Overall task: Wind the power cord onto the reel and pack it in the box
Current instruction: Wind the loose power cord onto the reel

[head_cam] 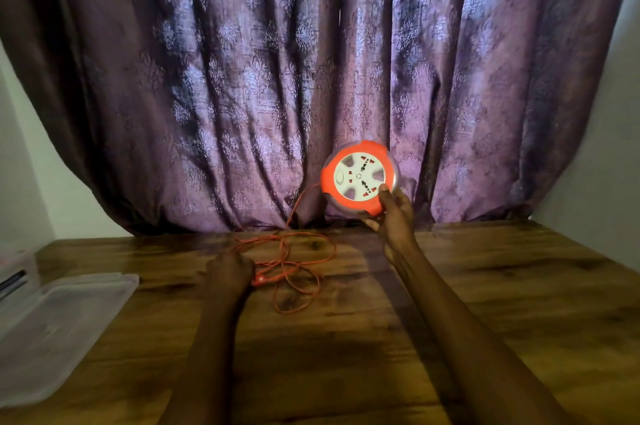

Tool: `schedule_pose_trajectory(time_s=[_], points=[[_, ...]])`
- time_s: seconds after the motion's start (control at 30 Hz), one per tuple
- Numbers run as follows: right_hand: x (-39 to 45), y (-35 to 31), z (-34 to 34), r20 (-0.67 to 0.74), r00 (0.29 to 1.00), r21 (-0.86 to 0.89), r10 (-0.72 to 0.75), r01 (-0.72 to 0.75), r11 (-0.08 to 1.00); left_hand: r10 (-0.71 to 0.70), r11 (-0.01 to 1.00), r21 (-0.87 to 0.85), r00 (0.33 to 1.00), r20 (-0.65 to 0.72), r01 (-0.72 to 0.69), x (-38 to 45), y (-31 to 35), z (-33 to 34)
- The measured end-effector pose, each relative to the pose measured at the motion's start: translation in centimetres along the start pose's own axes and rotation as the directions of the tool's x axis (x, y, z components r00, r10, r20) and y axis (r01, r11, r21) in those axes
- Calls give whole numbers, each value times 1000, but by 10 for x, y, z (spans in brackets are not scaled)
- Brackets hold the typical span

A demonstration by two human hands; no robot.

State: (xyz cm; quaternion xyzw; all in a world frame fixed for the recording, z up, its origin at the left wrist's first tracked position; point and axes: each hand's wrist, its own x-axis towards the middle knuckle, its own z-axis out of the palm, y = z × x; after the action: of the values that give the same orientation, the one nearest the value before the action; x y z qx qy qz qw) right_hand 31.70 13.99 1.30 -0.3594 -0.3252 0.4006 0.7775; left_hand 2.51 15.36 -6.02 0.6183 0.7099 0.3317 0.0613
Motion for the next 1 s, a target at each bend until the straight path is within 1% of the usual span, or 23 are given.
schedule_pose_trajectory(time_s=[0.1,0.13,0.2,0.23,0.27,0.3,0.33,0.37,0.4,0.43,0.47,0.5,0.57,0.6,0.67,0.7,0.77,0.83,0.9,0.93,0.97,1.0], points=[[-6,7,1,-3,1000,-11,21,-21,1000,168,974,-131,978,-121,-184,-3,23,-4],[-8,10,0,-6,1000,-19,22,-22,1000,218,959,-144,958,-184,-246,-6,32,-6],[-10,16,-4,-12,1000,-34,12,-12,999,311,926,-106,891,-330,-362,-14,51,-12],[-11,19,-6,-11,1000,-32,6,-6,999,362,893,-122,851,-380,-434,-18,58,-14],[-11,22,-8,-8,1000,-21,6,-6,1000,412,835,-194,818,-402,-516,-22,63,-15],[-12,25,-10,-6,1000,-1,9,-9,1000,447,761,-305,803,-393,-573,-27,69,-14],[-13,27,-11,-7,1000,26,9,-9,1000,463,697,-422,813,-353,-580,-33,76,-11],[-15,30,-13,-10,1000,49,11,-10,999,469,644,-539,837,-283,-543,-38,84,-6],[-16,33,-13,-12,1000,68,19,-18,998,465,600,-661,869,-170,-451,-44,94,-1],[-18,37,-14,-8,999,97,37,-36,995,457,552,-770,888,-41,-320,-50,103,8],[-20,42,-14,8,998,140,66,-66,988,436,511,-842,896,82,-172,-55,112,18],[-22,46,-13,33,994,184,103,-107,977,407,469,-882,897,173,-43,-59,118,27],[-26,53,-13,86,984,233,159,-175,956,338,411,-905,903,267,113,-59,124,40],[-26,56,-13,110,979,248,169,-192,950,301,363,-914,905,300,182,-58,125,41],[-25,60,-12,155,972,278,176,-214,936,220,217,-920,902,370,325,-56,123,40],[-26,62,-12,177,969,285,171,-217,934,184,147,-920,904,386,363,-54,121,39],[-30,62,-10,225,962,260,157,-214,941,127,31,-926,917,378,377,-53,118,35],[-36,60,-9,245,956,167,161,-205,964,82,-43,-935,934,349,353,-52,116,33],[-42,59,-6,227,962,70,153,-173,982,65,-99,-937,941,331,336,-51,114,28],[-44,58,-5,216,968,29,127,-136,990,67,-125,-937,945,320,326,-50,113,26],[-46,56,-4,208,976,-38,70,-63,997,64,-140,-940,950,305,311,-48,112,25],[-47,53,-4,206,978,-155,-25,58,986,51,-134,-948,958,283,288,-46,111,24]])
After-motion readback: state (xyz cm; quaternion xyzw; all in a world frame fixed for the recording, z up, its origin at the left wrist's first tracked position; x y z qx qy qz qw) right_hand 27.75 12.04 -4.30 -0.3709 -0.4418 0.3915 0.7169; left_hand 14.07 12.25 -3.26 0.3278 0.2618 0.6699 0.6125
